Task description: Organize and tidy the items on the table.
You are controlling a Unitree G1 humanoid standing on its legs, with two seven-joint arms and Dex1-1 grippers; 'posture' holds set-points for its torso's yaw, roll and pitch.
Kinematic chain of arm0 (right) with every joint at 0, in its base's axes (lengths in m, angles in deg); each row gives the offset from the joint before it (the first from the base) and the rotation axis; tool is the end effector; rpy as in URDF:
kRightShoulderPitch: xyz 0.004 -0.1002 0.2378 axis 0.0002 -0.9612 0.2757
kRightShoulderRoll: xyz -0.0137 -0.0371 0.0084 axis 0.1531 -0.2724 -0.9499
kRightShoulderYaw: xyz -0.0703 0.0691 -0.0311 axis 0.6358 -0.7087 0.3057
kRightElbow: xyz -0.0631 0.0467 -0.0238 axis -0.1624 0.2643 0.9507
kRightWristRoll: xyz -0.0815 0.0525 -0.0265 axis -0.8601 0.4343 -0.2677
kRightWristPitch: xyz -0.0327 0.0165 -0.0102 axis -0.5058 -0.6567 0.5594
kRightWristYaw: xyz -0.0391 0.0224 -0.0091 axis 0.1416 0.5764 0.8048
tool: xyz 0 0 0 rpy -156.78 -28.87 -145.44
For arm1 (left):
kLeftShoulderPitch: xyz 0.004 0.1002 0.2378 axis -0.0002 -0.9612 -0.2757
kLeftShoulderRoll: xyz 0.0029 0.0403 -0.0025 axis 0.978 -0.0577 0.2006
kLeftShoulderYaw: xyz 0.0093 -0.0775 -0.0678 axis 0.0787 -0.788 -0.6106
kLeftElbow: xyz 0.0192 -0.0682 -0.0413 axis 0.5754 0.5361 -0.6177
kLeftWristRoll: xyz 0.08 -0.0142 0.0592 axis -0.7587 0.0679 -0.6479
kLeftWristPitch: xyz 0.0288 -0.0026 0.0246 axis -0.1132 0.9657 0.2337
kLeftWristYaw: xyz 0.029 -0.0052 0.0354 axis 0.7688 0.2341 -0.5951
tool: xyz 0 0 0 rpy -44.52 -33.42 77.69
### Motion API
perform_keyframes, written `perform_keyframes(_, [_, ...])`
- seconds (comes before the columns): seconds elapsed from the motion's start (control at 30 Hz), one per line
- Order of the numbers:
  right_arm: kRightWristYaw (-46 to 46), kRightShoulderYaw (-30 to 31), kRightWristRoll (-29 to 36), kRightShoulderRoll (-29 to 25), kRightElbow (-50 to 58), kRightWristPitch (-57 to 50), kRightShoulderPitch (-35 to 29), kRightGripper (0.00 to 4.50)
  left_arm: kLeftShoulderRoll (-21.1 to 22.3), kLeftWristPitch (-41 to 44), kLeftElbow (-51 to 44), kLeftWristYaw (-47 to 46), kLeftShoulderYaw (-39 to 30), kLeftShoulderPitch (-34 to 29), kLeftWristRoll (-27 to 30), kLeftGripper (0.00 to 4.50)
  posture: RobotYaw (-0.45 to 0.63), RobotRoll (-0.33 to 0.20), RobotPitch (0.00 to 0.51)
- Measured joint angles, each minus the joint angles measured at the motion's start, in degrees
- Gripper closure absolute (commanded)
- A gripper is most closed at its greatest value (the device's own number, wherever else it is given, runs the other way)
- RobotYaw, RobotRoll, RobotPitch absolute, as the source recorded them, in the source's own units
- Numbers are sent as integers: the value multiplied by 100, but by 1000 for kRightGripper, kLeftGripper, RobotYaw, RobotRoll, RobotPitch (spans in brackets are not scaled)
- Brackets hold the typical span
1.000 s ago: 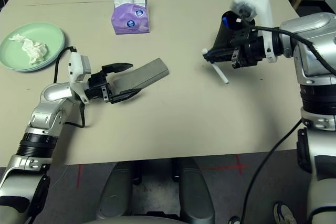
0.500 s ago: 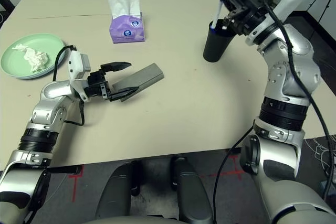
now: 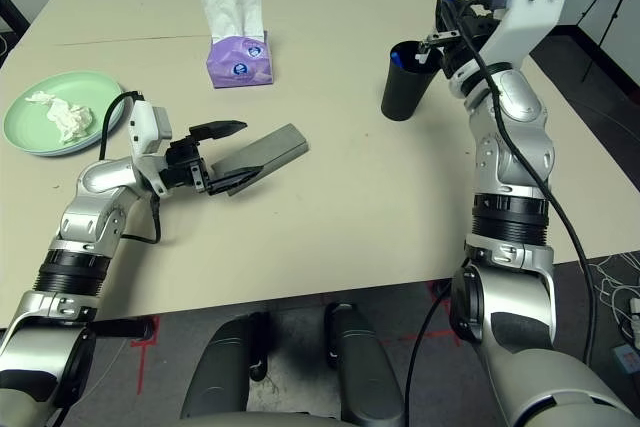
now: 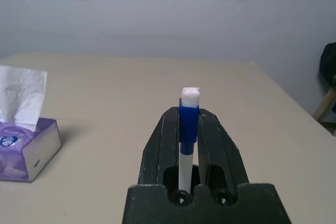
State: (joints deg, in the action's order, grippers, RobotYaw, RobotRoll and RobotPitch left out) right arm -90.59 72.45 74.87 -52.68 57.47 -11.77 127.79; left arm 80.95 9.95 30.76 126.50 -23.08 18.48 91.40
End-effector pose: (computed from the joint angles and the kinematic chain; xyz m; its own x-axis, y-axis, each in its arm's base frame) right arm 0.3136 -0.2176 0.2263 0.9217 0.1573 0.3546 -0.1523 0.9874 -0.0423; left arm 0.2936 0.2248 0.1553 0.4425 -0.8967 -0.0110 0.8478 0.4143 0.3311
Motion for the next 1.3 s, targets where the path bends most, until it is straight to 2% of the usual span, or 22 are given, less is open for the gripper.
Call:
perform_keyframes(0.03, [18,17,22,19,-63,25,2,4191,0,9,0,-37,0,-2,-4,0,-4,0,157])
perform_keyframes(0.07, [24,40,34,22,-116,47,2,3631,-1,18,0,-74,0,-6,-10,0,-4,0,157])
perform_keyframes(0.1, [40,58,32,22,-161,52,2,3419,-1,31,0,-118,-1,-12,-13,0,1,0,157])
perform_keyframes(0.3, [104,59,105,14,-229,58,-15,1192,-4,76,0,-367,-32,-78,-37,0,3,0,154])
perform_keyframes(0.4, [-63,40,283,14,-142,204,-246,34,-35,76,1,-541,-40,-75,-83,0,16,0,147])
perform_keyframes(0.57, [-298,17,555,26,200,623,-744,34,-119,119,4,-876,-124,-3,-126,0,22,0,141])
perform_keyframes(0.73, [-945,52,1260,50,1194,468,-1932,34,-153,174,2,-1141,-355,11,-105,0,21,0,144])
perform_keyframes(0.83, [-1230,273,1268,-40,1466,450,-2598,34,-118,174,2,-1137,-509,-10,-24,0,27,0,144])
perform_keyframes(0.97, [-826,265,951,56,1347,676,-2785,34,52,47,211,-1238,-735,23,-54,0,35,0,141])
perform_keyframes(1.1, [3,56,524,291,765,1384,-2774,34,101,-95,904,-2520,-1195,68,-474,0,38,0,136])
perform_keyframes(1.3, [529,-92,331,352,-2,1902,-2360,34,-338,-92,860,-5060,-1996,17,-867,0,46,0,133])
